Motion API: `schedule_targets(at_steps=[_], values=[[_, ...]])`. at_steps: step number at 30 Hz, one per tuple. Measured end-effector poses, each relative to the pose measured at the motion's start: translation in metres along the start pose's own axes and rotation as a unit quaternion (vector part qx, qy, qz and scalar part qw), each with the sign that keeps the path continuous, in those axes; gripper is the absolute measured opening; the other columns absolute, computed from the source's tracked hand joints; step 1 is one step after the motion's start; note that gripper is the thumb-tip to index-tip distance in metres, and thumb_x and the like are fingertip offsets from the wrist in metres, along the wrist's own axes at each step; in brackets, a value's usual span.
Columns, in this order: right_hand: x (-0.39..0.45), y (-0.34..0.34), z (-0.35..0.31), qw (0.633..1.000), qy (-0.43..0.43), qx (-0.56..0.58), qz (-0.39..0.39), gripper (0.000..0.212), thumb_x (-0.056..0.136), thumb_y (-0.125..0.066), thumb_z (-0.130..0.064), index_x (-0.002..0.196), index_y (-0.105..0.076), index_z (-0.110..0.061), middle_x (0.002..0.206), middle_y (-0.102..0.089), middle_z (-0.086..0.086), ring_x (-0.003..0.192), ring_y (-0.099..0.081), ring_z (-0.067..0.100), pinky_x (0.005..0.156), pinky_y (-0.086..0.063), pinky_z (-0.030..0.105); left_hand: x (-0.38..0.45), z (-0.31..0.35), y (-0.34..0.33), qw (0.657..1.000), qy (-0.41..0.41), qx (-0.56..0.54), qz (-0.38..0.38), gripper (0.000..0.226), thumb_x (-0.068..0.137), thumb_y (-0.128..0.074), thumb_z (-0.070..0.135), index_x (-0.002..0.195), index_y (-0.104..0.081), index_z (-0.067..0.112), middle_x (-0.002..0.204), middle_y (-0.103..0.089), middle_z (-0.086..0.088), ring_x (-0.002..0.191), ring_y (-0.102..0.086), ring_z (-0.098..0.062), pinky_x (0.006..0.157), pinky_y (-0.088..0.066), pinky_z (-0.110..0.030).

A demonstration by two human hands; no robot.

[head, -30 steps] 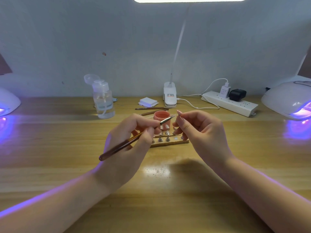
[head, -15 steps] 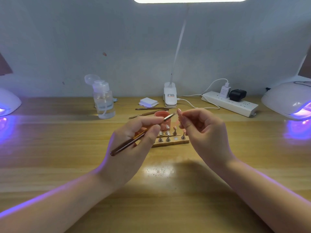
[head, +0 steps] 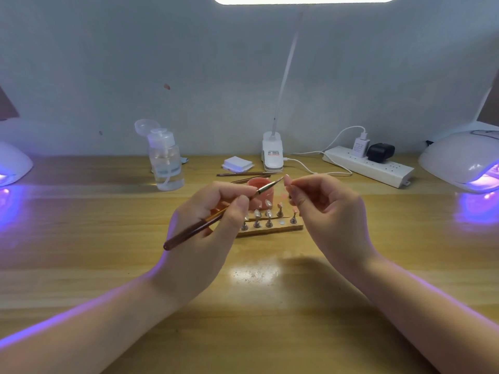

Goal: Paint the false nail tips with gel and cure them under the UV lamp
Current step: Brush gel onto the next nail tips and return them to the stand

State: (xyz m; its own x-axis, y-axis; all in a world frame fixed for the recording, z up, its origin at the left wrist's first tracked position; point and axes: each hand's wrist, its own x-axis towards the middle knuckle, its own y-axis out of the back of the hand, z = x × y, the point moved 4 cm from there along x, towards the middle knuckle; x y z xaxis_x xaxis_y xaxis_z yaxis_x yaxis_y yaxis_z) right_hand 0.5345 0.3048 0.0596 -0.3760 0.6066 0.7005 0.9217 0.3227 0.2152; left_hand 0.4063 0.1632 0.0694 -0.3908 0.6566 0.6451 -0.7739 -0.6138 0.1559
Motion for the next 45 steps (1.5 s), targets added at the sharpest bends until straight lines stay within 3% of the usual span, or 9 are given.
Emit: schedule_targets(at_steps=[6,10,13,18,24,29,33,39,45], values=[[0.000,0.000,0.000,1.000,0.005,-0.027,-0.003,0.010,0.088,-0.070,-0.007,0.097,-0.072,-0.008,0.078,-0.070,-0.001,0.071,-0.067,0.016,0.067,-0.056,0.041,-0.002,-0.003,-0.004,1.000,0.001,0.003,-0.015,0.013,0.090,-0.058,0.015,0.097,-0.069,0.020,0.092,-0.073,0.007,0.092,-0.069,-0.011,0.078,-0.050,-0.016],[-0.001,0.001,0.001,0.999,0.004,-0.033,-0.002,0.010,0.088,-0.070,-0.009,0.097,-0.072,-0.009,0.077,-0.071,-0.001,0.071,-0.068,0.016,0.065,-0.056,0.043,0.000,0.000,-0.002,1.000,-0.005,0.006,-0.003,0.017,0.090,-0.054,0.029,0.098,-0.067,0.022,0.092,-0.073,0.008,0.088,-0.067,-0.011,0.074,-0.048,-0.014],[-0.001,0.000,0.000,0.999,0.007,-0.037,-0.003,0.011,0.087,-0.070,-0.008,0.097,-0.072,-0.010,0.077,-0.070,-0.003,0.070,-0.067,0.016,0.064,-0.055,0.043,-0.001,0.000,-0.005,1.000,-0.011,0.017,-0.019,0.012,0.093,-0.060,0.020,0.103,-0.067,0.020,0.097,-0.074,0.014,0.096,-0.068,-0.004,0.079,-0.048,-0.011],[-0.001,0.001,0.001,0.999,0.004,-0.041,-0.004,0.011,0.087,-0.071,-0.009,0.097,-0.072,-0.009,0.078,-0.071,-0.003,0.071,-0.067,0.015,0.065,-0.056,0.042,-0.002,-0.001,-0.001,0.999,-0.010,0.034,0.002,0.019,0.089,-0.053,0.032,0.098,-0.068,0.023,0.093,-0.072,0.005,0.096,-0.067,-0.022,0.082,-0.053,-0.032],[-0.001,0.000,0.001,0.999,0.000,-0.044,-0.003,0.009,0.087,-0.071,-0.009,0.095,-0.073,-0.010,0.076,-0.071,-0.003,0.070,-0.067,0.015,0.065,-0.055,0.043,-0.002,-0.002,-0.004,0.999,-0.003,0.048,-0.015,0.021,0.088,-0.053,0.034,0.098,-0.069,0.025,0.094,-0.073,0.010,0.099,-0.067,-0.019,0.085,-0.052,-0.036],[-0.001,0.000,0.002,0.999,-0.014,-0.038,-0.006,0.008,0.087,-0.071,-0.010,0.095,-0.072,-0.011,0.075,-0.071,-0.003,0.070,-0.068,0.014,0.065,-0.055,0.042,-0.002,-0.001,-0.002,0.999,-0.013,0.033,-0.007,0.020,0.090,-0.052,0.032,0.098,-0.067,0.023,0.094,-0.073,0.010,0.096,-0.067,-0.012,0.080,-0.047,-0.016],[-0.001,-0.001,0.004,0.999,-0.032,-0.023,-0.010,0.006,0.088,-0.070,-0.010,0.093,-0.071,-0.013,0.073,-0.070,-0.002,0.068,-0.068,0.019,0.064,-0.054,0.047,-0.002,-0.005,-0.004,0.999,0.004,0.032,-0.023,0.023,0.085,-0.052,0.034,0.094,-0.069,0.020,0.088,-0.073,0.005,0.092,-0.068,-0.016,0.080,-0.051,-0.025],[-0.001,0.005,0.015,0.993,-0.112,0.022,0.013,0.007,0.087,-0.067,-0.014,0.091,-0.067,-0.019,0.077,-0.072,0.000,0.071,-0.069,0.019,0.067,-0.058,0.046,0.002,-0.018,0.002,0.997,0.054,-0.029,0.041,0.015,0.087,-0.054,0.017,0.088,-0.068,0.012,0.079,-0.072,0.000,0.079,-0.069,-0.012,0.072,-0.051,-0.016],[-0.005,-0.003,0.022,0.989,-0.141,-0.017,-0.031,0.004,0.082,-0.071,-0.016,0.081,-0.072,-0.020,0.071,-0.072,-0.001,0.069,-0.070,0.018,0.070,-0.058,0.045,-0.001,-0.038,0.005,0.966,0.203,-0.108,0.118,0.030,0.098,-0.049,0.010,0.082,-0.070,0.023,0.080,-0.073,0.004,0.090,-0.070,-0.014,0.098,-0.046,-0.055]])
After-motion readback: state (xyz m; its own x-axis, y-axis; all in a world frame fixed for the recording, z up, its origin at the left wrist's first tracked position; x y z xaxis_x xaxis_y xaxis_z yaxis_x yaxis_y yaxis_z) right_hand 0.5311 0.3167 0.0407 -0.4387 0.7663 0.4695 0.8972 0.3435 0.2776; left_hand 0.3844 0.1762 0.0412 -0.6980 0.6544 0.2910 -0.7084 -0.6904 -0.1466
